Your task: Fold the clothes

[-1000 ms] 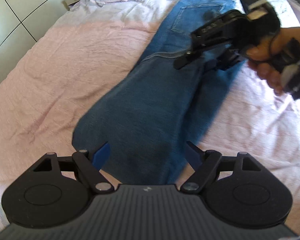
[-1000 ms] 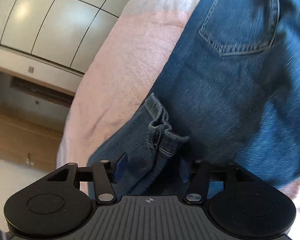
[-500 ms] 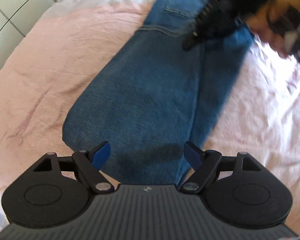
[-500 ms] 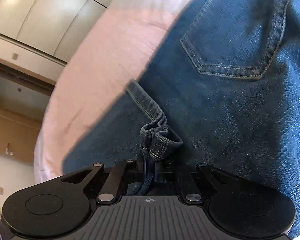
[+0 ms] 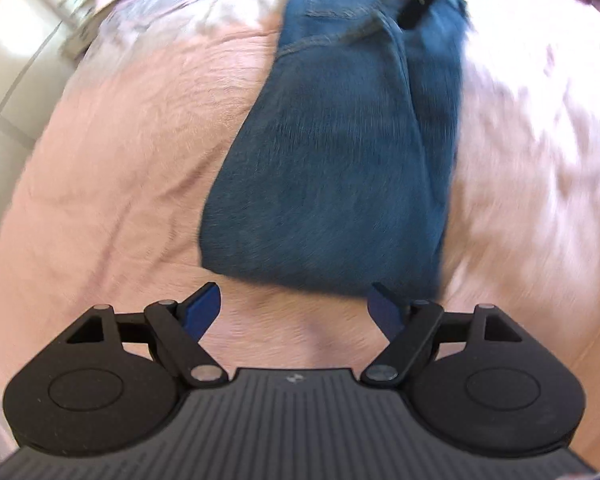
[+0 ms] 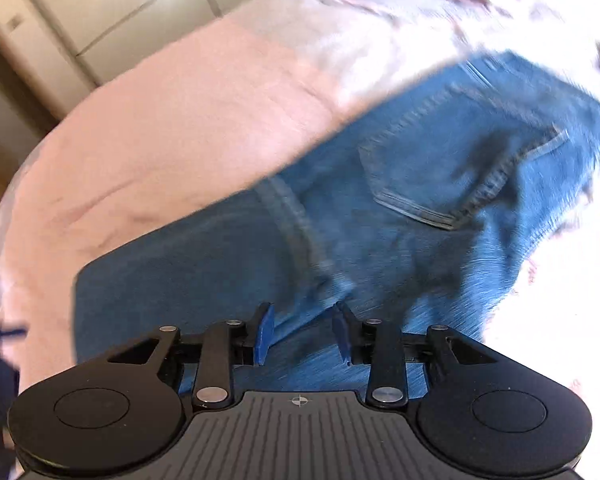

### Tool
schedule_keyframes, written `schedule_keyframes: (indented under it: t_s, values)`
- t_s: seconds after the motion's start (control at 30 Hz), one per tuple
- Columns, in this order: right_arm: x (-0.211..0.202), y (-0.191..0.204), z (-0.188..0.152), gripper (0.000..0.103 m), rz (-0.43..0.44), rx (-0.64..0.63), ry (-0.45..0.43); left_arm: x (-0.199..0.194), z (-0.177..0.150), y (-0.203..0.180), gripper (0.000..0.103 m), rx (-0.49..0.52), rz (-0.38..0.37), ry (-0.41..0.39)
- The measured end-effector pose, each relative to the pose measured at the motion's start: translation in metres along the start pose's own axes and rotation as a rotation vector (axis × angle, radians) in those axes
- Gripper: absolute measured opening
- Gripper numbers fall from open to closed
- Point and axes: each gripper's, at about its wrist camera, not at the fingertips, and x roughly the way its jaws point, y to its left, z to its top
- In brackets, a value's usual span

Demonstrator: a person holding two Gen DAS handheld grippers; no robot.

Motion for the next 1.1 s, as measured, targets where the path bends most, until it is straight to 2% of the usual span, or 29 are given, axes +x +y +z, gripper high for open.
schedule_keyframes:
  t_s: [0.07, 0.13, 0.17, 0.2, 0.27, 0.33, 0.5, 0.53, 0.57, 0.6, 0.7, 0.77, 0.8, 0.83, 0.9, 1.0, 1.03, 1.07, 1.1]
  values:
    - [0.000, 0.037, -0.019, 0.041, 0.069, -0.138, 0.002, 0.008, -0.010, -0.006, 0.078, 0.166, 0.019, -0.029]
    - [0.001, 0.077, -0.043, 0.053, 0.139, -0.296, 0.005, 0.018, -0.020, -0.013, 0.078, 0.341, 0.036, -0.059]
    - [0.005, 0.097, -0.058, 0.062, 0.171, -0.385, 0.004, 0.023, -0.026, -0.017, 0.078, 0.436, 0.045, -0.077]
    - [0.010, 0.118, -0.072, 0.065, 0.202, -0.474, 0.003, 0.029, -0.033, -0.020, 0.078, 0.532, 0.058, -0.098]
    - [0.022, 0.150, -0.098, 0.065, 0.226, -0.610, -0.002, 0.042, -0.045, -0.021, 0.078, 0.684, 0.071, -0.135]
    - [0.040, 0.172, -0.119, 0.065, 0.213, -0.708, -0.001, 0.055, -0.055, -0.020, 0.078, 0.803, 0.077, -0.166]
    - [0.086, 0.198, -0.150, 0.065, 0.076, -0.887, 0.058, 0.080, -0.059, -0.013, 0.078, 0.957, 0.084, -0.230]
    - [0.089, 0.198, -0.150, 0.061, 0.053, -0.886, 0.057, 0.084, -0.059, -0.012, 0.079, 0.987, 0.094, -0.244]
    - [0.089, 0.196, -0.149, 0.048, 0.036, -0.875, 0.055, 0.088, -0.059, -0.012, 0.079, 1.015, 0.107, -0.258]
    - [0.087, 0.193, -0.147, 0.040, 0.042, -0.863, 0.057, 0.092, -0.059, -0.012, 0.080, 1.041, 0.117, -0.271]
    - [0.077, 0.187, -0.138, 0.019, 0.082, -0.807, 0.061, 0.099, -0.056, -0.013, 0.080, 1.105, 0.129, -0.296]
    - [0.065, 0.184, -0.130, 0.014, 0.102, -0.772, 0.053, 0.104, -0.049, -0.011, 0.075, 1.108, 0.118, -0.283]
    - [0.057, 0.184, -0.128, 0.014, 0.112, -0.757, 0.048, 0.106, -0.045, -0.009, 0.064, 1.097, 0.105, -0.272]
    - [0.052, 0.184, -0.124, 0.013, 0.121, -0.739, 0.046, 0.107, -0.041, -0.007, 0.042, 1.070, 0.092, -0.255]
    - [0.051, 0.184, -0.117, 0.014, 0.128, -0.718, 0.039, 0.105, -0.033, -0.005, 0.036, 1.024, 0.063, -0.221]
    - [0.058, 0.188, -0.121, 0.014, 0.086, -0.760, 0.002, 0.101, -0.019, 0.004, 0.022, 0.955, 0.002, -0.196]
    - [0.060, 0.189, -0.123, 0.016, 0.072, -0.774, -0.010, 0.099, -0.013, 0.008, 0.017, 0.926, -0.013, -0.191]
    - [0.062, 0.190, -0.124, 0.030, 0.059, -0.788, -0.022, 0.096, -0.008, 0.013, 0.016, 0.897, -0.028, -0.187]
    - [0.065, 0.191, -0.126, 0.057, 0.045, -0.801, -0.034, 0.094, -0.002, 0.018, 0.015, 0.864, -0.047, -0.181]
